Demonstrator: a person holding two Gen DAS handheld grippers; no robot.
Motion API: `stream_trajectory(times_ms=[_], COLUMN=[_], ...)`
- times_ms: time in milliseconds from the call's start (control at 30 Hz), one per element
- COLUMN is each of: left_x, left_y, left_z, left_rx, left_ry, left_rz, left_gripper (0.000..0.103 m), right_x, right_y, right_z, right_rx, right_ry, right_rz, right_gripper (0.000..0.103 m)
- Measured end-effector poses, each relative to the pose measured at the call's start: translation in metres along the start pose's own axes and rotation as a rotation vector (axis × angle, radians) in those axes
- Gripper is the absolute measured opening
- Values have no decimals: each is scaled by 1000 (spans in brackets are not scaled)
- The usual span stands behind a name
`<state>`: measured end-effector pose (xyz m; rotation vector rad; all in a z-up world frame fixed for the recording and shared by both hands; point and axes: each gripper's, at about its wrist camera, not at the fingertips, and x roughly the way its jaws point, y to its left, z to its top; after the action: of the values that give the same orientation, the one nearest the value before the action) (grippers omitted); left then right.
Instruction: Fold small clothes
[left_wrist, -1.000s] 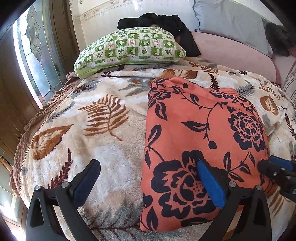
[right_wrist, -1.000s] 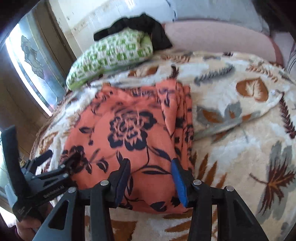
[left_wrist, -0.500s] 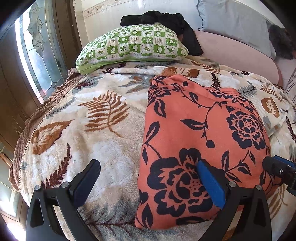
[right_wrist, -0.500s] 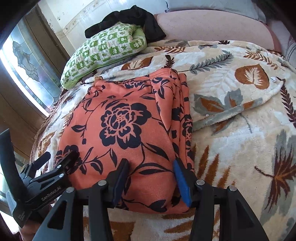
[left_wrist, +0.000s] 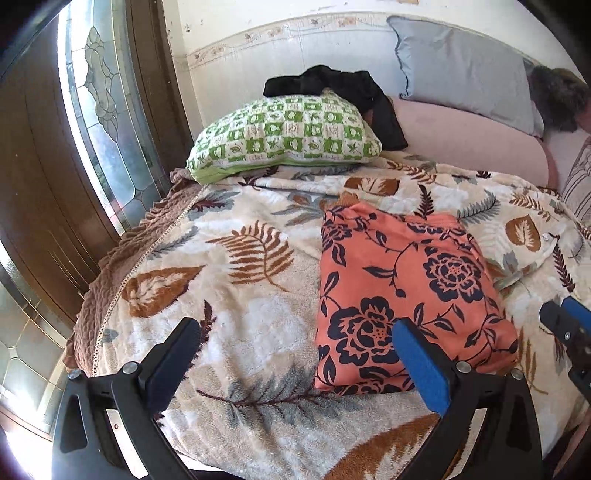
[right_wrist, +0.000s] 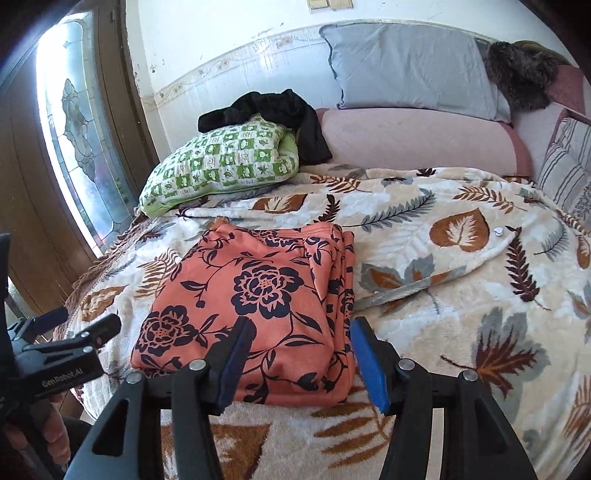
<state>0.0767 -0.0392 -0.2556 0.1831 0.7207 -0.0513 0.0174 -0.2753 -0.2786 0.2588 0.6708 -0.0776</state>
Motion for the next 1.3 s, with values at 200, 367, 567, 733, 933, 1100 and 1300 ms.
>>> stream_trajectory(times_ms=[200,367,567,733,933,1100,1300], left_x=[-45,-84,-131,-164,-194,-216,-241], left_y=[6,9,21,32,39,40,39], left_z=[22,35,50,61,67,71,74], left_rx=[-20,17,-5,-32,-47,-36,-31], left_ry=[-52,-120,-215,-280,-334,-360,-398], left_rz=[23,6,0,2,20,2,-15], left_gripper=[103,103,103,103,103,103,103], right_x=[-52,-97,-143,-170,-194,-213,-223], right_y=[4,21,37,49,60,71,78], right_z=[-4,10,29,39,47,52,56], right_rx=[-1,-34,-36,-47,-35,-41,-18], right_ry=[-62,-139,-231,-285,-330,-379,-384], right_rz=[-22,-29,-18,-30,-5,11,-4], right_gripper=[61,63,66,67,67,69,70])
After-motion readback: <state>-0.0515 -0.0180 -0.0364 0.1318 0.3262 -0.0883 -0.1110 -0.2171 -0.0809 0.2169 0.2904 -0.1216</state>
